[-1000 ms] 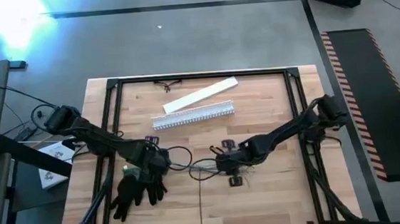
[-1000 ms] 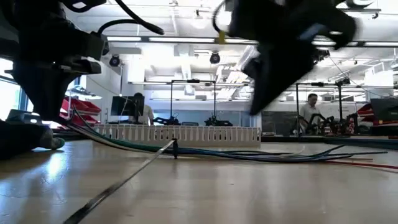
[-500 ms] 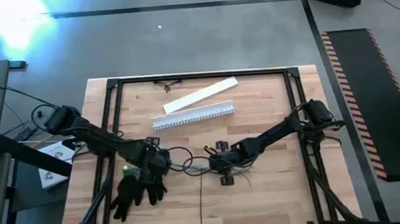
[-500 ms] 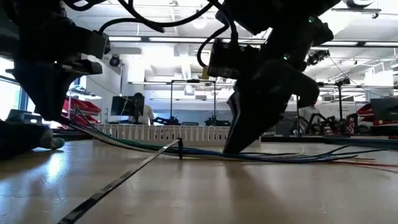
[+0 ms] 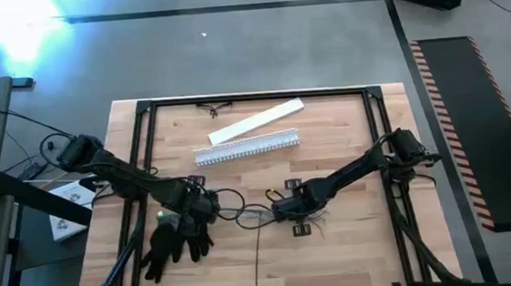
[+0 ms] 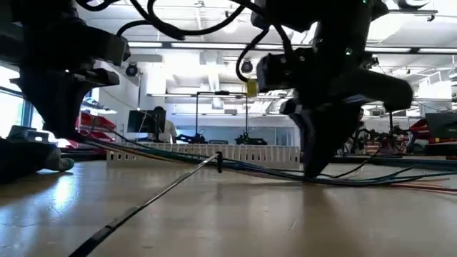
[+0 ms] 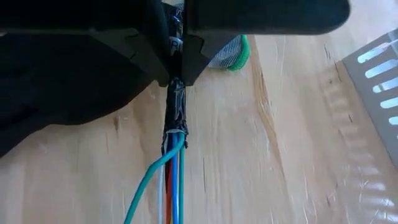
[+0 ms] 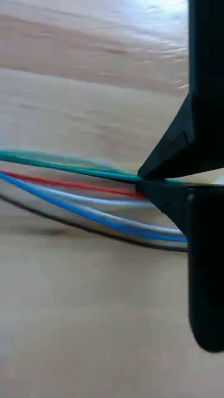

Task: Ziptie cables
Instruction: Wrap the black zip tie on the cable

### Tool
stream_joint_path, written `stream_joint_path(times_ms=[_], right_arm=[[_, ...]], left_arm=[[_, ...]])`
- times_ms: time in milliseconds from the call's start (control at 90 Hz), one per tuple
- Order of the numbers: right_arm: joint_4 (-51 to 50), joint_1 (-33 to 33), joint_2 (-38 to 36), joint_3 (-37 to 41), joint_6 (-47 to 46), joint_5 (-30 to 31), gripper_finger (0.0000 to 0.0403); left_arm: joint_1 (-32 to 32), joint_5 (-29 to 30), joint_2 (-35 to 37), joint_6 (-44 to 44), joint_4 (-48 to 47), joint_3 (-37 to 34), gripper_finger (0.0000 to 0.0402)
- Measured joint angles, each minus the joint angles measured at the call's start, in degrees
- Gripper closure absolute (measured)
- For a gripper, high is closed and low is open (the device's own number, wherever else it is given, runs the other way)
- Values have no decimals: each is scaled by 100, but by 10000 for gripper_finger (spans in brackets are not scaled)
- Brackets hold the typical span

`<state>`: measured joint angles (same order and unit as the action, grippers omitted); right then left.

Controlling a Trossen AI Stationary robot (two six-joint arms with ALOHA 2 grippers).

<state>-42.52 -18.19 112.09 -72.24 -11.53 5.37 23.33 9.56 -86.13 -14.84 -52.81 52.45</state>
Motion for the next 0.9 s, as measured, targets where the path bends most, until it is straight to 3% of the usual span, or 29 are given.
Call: stream_joint_path(times_ms=[400,556,756,900], right_arm=[[-1329,-180,2,-1,-177,-116,403],[-1975,-328,6,23,-540,121,403],[-1813,-478,-375,17,-928,542,403],[-879,-449,-648,13,-1037,1105,401]], left_arm=[[9,17,0,-10,34,4,398],[11,11,0,-18,-55,-5,398],[11,20,0,-86,-8,-7,398],[11,34,0,-106,8,-7,398]])
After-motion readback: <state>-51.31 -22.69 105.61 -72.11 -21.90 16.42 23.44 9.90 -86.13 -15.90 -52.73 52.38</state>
